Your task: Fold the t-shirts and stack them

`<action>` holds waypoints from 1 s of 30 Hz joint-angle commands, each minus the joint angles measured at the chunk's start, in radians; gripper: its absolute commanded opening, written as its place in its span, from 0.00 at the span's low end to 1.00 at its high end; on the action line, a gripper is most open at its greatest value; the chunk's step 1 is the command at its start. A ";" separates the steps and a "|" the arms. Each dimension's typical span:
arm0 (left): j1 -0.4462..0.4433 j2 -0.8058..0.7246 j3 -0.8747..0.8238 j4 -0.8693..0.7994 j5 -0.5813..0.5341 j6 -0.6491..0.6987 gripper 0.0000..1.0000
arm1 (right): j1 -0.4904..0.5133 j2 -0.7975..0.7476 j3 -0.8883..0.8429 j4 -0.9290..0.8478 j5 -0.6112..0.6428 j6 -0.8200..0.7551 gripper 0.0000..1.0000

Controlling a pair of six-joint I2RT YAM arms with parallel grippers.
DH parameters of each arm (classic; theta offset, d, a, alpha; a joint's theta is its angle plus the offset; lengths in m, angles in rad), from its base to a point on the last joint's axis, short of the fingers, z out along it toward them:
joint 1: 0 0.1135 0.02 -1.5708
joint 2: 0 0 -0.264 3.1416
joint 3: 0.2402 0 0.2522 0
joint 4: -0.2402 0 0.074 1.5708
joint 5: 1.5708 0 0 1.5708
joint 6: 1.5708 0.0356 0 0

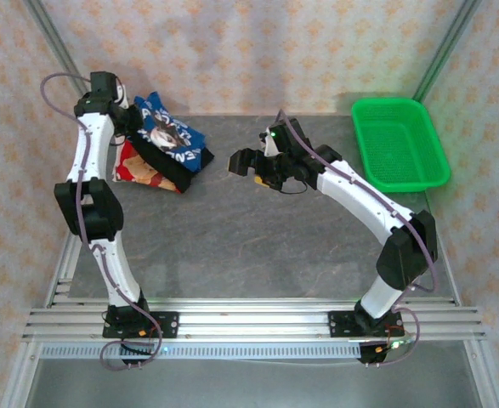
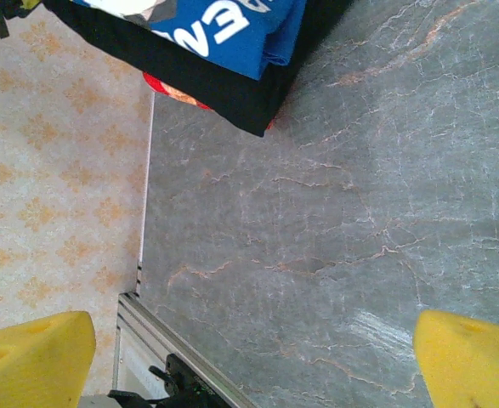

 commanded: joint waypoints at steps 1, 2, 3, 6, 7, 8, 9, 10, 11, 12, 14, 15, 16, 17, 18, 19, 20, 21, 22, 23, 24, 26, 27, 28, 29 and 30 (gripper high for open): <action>0.071 -0.042 -0.114 0.140 -0.007 -0.018 0.00 | -0.004 0.002 -0.008 0.023 -0.023 0.027 0.96; 0.089 -0.051 -0.151 0.168 0.000 -0.029 0.00 | -0.004 0.005 -0.010 0.027 -0.024 0.033 0.96; 0.103 -0.060 -0.191 0.190 -0.007 -0.035 0.00 | -0.004 0.005 -0.013 0.033 -0.027 0.038 0.96; 0.140 -0.066 -0.301 0.255 -0.006 -0.042 0.00 | -0.003 0.008 -0.022 0.051 -0.028 0.056 0.96; 0.155 -0.065 -0.334 0.275 -0.009 -0.063 0.00 | -0.003 0.012 -0.023 0.055 -0.032 0.062 0.96; 0.169 -0.063 -0.367 0.302 -0.003 -0.089 0.00 | -0.004 0.016 -0.023 0.058 -0.033 0.068 0.96; 0.187 -0.061 -0.406 0.330 -0.003 -0.124 0.00 | -0.004 0.017 -0.023 0.062 -0.037 0.073 0.96; 0.203 -0.060 -0.440 0.350 -0.003 -0.155 0.00 | -0.004 0.019 -0.024 0.068 -0.039 0.079 0.96; 0.217 -0.062 -0.471 0.369 0.000 -0.179 0.06 | -0.003 0.016 -0.026 0.071 -0.039 0.083 0.96; 0.234 -0.062 -0.502 0.392 0.018 -0.202 0.16 | -0.003 0.013 -0.029 0.074 -0.038 0.086 0.96; 0.254 -0.062 -0.537 0.420 0.051 -0.240 0.43 | -0.004 0.007 -0.033 0.076 -0.034 0.087 0.96; 0.261 -0.065 -0.548 0.434 0.059 -0.257 0.50 | -0.004 0.003 -0.036 0.074 -0.032 0.086 0.96; 0.266 -0.070 -0.548 0.440 0.065 -0.278 0.54 | -0.003 -0.002 -0.039 0.072 -0.030 0.087 0.97; 0.269 -0.080 -0.539 0.443 0.082 -0.297 0.60 | -0.004 -0.007 -0.043 0.072 -0.030 0.087 0.96; 0.270 -0.084 -0.520 0.437 0.093 -0.309 0.71 | -0.004 -0.011 -0.045 0.070 -0.029 0.086 0.97; 0.272 -0.088 -0.483 0.411 0.098 -0.314 0.84 | -0.003 -0.019 -0.048 0.068 -0.028 0.084 0.96; 0.272 -0.094 -0.451 0.384 0.098 -0.317 0.86 | -0.004 -0.025 -0.052 0.065 -0.027 0.082 0.96; 0.272 -0.107 -0.410 0.359 0.097 -0.318 0.87 | -0.004 -0.037 -0.056 0.056 -0.020 0.078 0.97; 0.273 -0.128 -0.381 0.336 0.092 -0.317 0.88 | -0.004 -0.052 -0.063 0.036 -0.004 0.069 0.97; 0.272 -0.149 -0.361 0.324 0.087 -0.315 0.89 | -0.004 -0.071 -0.070 0.009 0.020 0.055 0.97; 0.273 -0.198 -0.351 0.315 0.088 -0.316 0.94 | -0.004 -0.091 -0.077 -0.025 0.048 0.036 0.97; 0.272 -0.269 -0.343 0.295 0.091 -0.319 1.00 | -0.009 -0.150 -0.103 -0.094 0.128 0.002 1.00; 0.270 -0.314 -0.353 0.296 0.099 -0.323 1.00 | -0.020 -0.193 -0.132 -0.122 0.172 -0.011 0.99; 0.267 -0.363 -0.380 0.307 0.113 -0.325 1.00 | -0.039 -0.242 -0.171 -0.142 0.213 -0.013 0.99; 0.257 -0.415 -0.421 0.313 0.116 -0.318 1.00 | -0.062 -0.295 -0.212 -0.153 0.248 -0.014 0.99; 0.244 -0.464 -0.459 0.315 0.104 -0.303 1.00 | -0.095 -0.363 -0.266 -0.165 0.288 -0.018 0.99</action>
